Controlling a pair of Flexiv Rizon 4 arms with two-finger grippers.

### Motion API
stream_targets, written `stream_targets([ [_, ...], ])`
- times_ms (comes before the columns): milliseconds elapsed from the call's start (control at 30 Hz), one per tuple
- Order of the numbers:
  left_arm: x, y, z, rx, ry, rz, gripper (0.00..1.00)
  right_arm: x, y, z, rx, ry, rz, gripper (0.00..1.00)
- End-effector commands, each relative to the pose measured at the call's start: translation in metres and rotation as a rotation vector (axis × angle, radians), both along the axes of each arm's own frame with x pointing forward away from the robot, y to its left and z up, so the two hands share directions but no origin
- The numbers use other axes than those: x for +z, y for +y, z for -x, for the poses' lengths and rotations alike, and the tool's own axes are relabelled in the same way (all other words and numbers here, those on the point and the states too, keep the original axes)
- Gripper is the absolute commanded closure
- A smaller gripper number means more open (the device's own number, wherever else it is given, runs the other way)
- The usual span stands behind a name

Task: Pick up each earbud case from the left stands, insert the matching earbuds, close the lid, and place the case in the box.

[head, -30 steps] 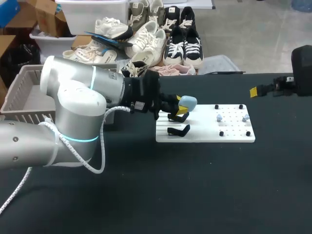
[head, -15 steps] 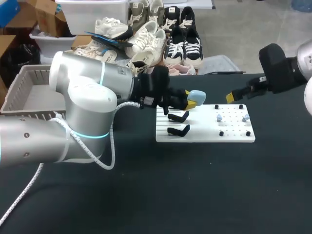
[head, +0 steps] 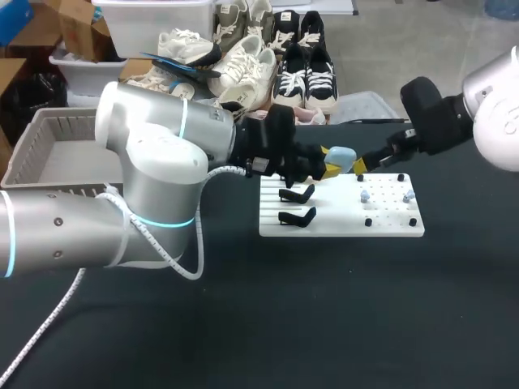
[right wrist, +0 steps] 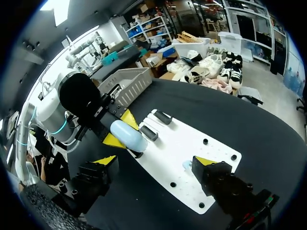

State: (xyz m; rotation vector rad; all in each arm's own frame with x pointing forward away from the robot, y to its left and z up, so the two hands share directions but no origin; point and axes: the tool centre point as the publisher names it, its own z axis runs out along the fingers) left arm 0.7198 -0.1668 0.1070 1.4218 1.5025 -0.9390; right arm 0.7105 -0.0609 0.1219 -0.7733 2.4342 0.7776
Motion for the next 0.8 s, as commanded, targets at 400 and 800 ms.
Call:
stream_targets([
  [400, -0.002, -0.002, 0.013, -0.020, 0.001, -0.003, 1.00, 0.002, 0.000, -0.003, 0.041, 0.009, -0.054, 0.00],
  [800, -0.003, -0.004, 0.015, -0.024, 0.006, -0.006, 1.00, 0.012, 0.002, -0.001, 0.048, -0.017, -0.050, 0.00],
])
